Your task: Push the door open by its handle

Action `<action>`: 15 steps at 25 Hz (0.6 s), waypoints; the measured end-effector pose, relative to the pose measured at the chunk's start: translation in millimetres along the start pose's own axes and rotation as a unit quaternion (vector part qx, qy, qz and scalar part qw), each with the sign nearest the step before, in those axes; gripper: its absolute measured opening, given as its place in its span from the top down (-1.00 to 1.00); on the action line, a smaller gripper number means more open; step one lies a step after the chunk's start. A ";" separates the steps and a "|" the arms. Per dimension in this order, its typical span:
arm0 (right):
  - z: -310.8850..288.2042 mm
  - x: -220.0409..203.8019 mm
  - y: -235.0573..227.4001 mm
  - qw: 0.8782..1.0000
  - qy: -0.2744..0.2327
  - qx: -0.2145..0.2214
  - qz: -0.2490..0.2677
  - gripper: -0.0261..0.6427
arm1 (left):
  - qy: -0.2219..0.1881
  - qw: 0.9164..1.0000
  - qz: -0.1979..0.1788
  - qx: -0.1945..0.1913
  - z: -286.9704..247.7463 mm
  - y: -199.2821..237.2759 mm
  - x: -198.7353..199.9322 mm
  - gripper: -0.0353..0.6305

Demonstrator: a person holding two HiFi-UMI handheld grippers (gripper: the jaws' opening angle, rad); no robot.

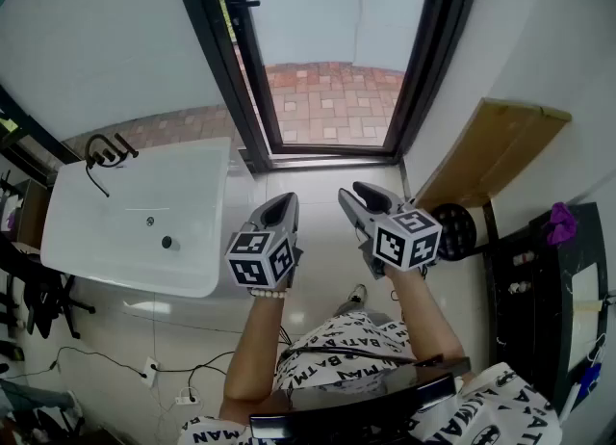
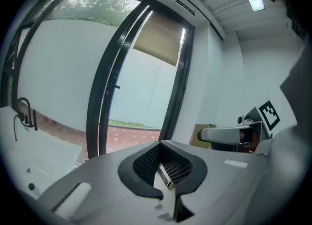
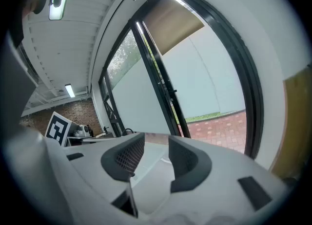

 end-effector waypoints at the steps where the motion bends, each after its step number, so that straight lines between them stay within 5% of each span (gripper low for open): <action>1: -3.2 1.3 -4.7 1.000 0.003 0.004 0.005 0.41 | 0.000 1.000 0.000 0.001 -5.5 -0.2 0.1 0.92; 15: -66.1 54.5 -78.6 0.991 0.022 0.114 0.063 0.19 | -0.004 0.999 0.011 0.041 -87.9 4.9 10.1 0.92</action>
Point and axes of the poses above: the fingertips, and each gripper's own axes: z backward along the fingers, y to its left, x out of its top, the point moved 3 cm from there along z, backward along the fingers, and after that the axes turned 3 degrees about -x, right-handed, at the moved point
